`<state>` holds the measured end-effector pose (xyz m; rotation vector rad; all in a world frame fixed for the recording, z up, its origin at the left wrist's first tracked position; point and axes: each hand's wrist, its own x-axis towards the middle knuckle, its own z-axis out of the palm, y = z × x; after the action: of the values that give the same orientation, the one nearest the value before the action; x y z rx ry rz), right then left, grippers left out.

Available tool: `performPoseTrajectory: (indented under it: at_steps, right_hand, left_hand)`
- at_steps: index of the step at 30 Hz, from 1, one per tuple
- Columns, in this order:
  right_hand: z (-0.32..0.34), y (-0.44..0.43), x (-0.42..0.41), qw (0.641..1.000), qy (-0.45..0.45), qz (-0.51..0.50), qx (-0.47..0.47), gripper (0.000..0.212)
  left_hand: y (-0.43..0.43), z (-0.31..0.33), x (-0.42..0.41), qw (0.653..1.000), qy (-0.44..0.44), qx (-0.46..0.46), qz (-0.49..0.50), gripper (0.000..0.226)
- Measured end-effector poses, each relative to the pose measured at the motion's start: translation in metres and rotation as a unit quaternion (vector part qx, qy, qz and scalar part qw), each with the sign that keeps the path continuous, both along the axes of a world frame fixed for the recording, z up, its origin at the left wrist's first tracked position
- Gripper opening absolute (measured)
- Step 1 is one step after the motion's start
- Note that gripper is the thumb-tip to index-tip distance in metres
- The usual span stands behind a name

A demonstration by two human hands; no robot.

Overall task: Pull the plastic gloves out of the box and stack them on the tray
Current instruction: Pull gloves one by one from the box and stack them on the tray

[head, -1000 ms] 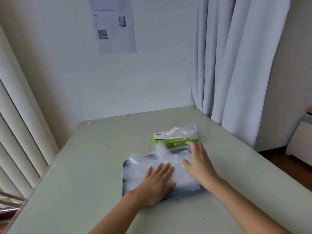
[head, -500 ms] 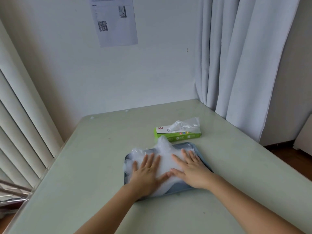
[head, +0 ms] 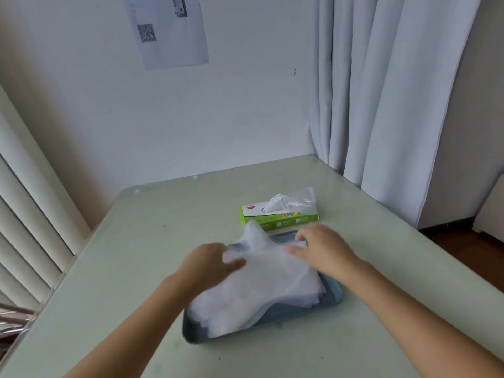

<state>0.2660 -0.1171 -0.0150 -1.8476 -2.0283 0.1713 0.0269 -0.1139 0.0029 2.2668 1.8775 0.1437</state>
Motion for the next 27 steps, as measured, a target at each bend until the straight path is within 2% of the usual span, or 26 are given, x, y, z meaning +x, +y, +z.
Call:
performPoseTrajectory:
  at_steps: [2, 4, 6, 8, 13, 17, 20, 23, 27]
  right_hand:
    - [0.008, 0.018, 0.018, 0.987, 0.110, -0.084, 0.080, 0.038]
    - [0.016, 0.037, 0.035, 0.970, 0.175, -0.134, 0.098, 0.040]
    - [0.025, 0.054, 0.045, 0.960, 0.229, -0.154, 0.044, 0.056]
    - [0.031, 0.068, 0.048, 0.951, 0.257, -0.171, -0.021, 0.061]
    - [0.029, 0.101, 0.041, 0.917, 0.362, -0.154, -0.064, 0.063]
    - [0.028, 0.118, 0.029, 0.895, 0.420, -0.129, -0.081, 0.048]
    - [0.022, 0.130, 0.023, 0.892, 0.428, -0.128, -0.074, 0.038]
    - [0.019, 0.137, 0.018, 0.907, 0.409, -0.094, -0.041, 0.016]
    - [0.031, 0.137, 0.010, 0.952, 0.297, -0.060, 0.051, 0.030]
  left_hand:
    - [0.023, 0.015, 0.005, 0.997, -0.050, 0.060, 0.013, 0.052]
    - [0.045, 0.022, 0.014, 0.992, -0.099, 0.082, 0.007, 0.047]
    - [0.069, 0.024, 0.025, 0.989, -0.129, 0.073, -0.004, 0.045]
    - [0.091, 0.023, 0.036, 0.989, -0.140, 0.054, -0.015, 0.048]
    - [0.132, 0.008, 0.061, 0.988, -0.145, -0.001, -0.045, 0.064]
    - [0.150, -0.006, 0.077, 0.987, -0.134, -0.062, -0.060, 0.079]
    - [0.159, -0.012, 0.084, 0.988, -0.089, -0.085, -0.093, 0.071]
    - [0.167, -0.019, 0.085, 0.986, -0.096, -0.097, -0.100, 0.071]
    - [0.175, -0.029, 0.083, 0.985, -0.097, -0.096, -0.104, 0.080]
